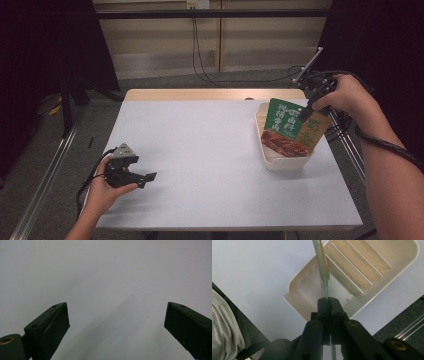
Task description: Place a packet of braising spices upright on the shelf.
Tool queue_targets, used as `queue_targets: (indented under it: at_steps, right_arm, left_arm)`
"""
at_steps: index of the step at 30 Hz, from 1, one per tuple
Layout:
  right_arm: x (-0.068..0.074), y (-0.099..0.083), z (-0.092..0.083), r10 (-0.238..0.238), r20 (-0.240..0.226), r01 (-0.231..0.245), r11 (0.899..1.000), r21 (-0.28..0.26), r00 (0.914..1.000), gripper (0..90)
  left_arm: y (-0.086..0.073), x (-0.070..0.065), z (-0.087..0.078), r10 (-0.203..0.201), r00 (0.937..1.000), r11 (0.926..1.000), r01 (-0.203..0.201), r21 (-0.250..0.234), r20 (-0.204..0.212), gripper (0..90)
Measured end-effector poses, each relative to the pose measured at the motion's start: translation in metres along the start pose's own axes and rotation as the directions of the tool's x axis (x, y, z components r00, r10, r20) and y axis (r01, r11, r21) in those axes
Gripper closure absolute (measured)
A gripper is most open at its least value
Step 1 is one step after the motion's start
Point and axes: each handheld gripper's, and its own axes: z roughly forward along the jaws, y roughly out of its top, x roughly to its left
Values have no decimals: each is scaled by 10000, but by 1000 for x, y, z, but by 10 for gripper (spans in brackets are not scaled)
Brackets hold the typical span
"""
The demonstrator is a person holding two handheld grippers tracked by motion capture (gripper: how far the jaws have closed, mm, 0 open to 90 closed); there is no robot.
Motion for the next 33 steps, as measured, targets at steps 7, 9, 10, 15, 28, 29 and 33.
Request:
queue_targets:
  at_steps: [7,9,10,15,28,29,33]
  right_arm:
    - [-1,1,-4,120,278,-119,9999,-33,9995,849]
    - [-1,0,-5,250,242,-248,9996,-101,9994,822]
    - [-1,1,-6,280,302,-279,9996,-56,9992,801]
    - [-1,2,-9,340,525,-329,9992,-214,9980,674]
    - [5,11,-27,273,1011,-244,9993,-300,9945,353]
    - [6,12,-30,293,1033,-262,9992,-312,9942,342]
    - [12,16,-35,214,1101,-178,9993,-338,9937,297]
  left_arm:
    - [0,0,0,-13,10000,10000,13,6,-1,56]
    - [1,0,-1,21,10000,9999,-21,103,8,55]
    - [1,0,-1,18,10000,9999,-18,105,3,55]
    - [0,0,-1,22,10000,9999,-23,148,71,55]
    - [1,0,-2,-1,10000,9999,1,151,30,55]
    - [1,1,-2,-2,10000,9999,2,146,24,55]
    - [1,0,-2,-3,10000,9999,2,135,31,55]
